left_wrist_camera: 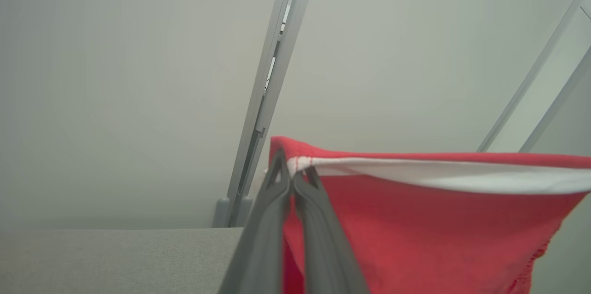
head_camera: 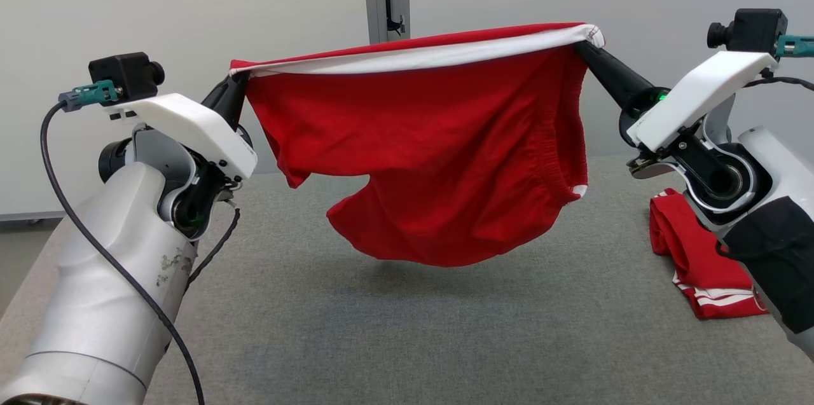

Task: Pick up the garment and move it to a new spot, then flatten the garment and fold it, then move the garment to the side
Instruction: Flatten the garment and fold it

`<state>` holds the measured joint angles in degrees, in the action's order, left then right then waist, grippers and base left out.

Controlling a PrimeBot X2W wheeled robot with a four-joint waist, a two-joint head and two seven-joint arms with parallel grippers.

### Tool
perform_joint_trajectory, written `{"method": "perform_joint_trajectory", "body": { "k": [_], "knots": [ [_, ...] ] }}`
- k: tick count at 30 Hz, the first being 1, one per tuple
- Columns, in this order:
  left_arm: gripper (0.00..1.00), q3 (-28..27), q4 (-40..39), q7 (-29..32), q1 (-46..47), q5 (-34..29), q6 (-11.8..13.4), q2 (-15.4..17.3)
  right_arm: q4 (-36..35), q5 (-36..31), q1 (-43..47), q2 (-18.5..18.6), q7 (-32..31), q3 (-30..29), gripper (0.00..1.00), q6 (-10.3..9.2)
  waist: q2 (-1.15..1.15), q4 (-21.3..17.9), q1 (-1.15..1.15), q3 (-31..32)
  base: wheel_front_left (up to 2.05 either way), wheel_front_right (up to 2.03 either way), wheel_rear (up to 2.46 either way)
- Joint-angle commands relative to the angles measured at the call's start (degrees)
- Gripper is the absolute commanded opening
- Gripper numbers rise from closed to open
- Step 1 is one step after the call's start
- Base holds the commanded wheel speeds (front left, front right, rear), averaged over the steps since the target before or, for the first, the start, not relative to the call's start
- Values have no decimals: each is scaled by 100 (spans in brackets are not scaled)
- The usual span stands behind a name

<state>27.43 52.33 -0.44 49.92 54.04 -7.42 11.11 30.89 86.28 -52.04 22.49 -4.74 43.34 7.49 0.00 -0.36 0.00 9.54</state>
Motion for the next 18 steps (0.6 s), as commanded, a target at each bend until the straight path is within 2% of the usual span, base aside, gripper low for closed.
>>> {"method": "perform_joint_trajectory", "body": {
  "k": [1,9,18],
  "knots": [
    [0,-6,31,19,75,40,-2,20,28,-49,-72,12,61,14,0,0,0,8,0,6,0,0,0],
    [0,-88,170,-304,139,130,-5,-32,-112,-290,-186,51,350,283,0,0,0,38,0,-9,0,0,0],
    [0,52,289,-98,13,290,-6,-2,38,-385,-103,126,254,726,0,0,0,-8,0,-335,0,0,0]
  ]
}}
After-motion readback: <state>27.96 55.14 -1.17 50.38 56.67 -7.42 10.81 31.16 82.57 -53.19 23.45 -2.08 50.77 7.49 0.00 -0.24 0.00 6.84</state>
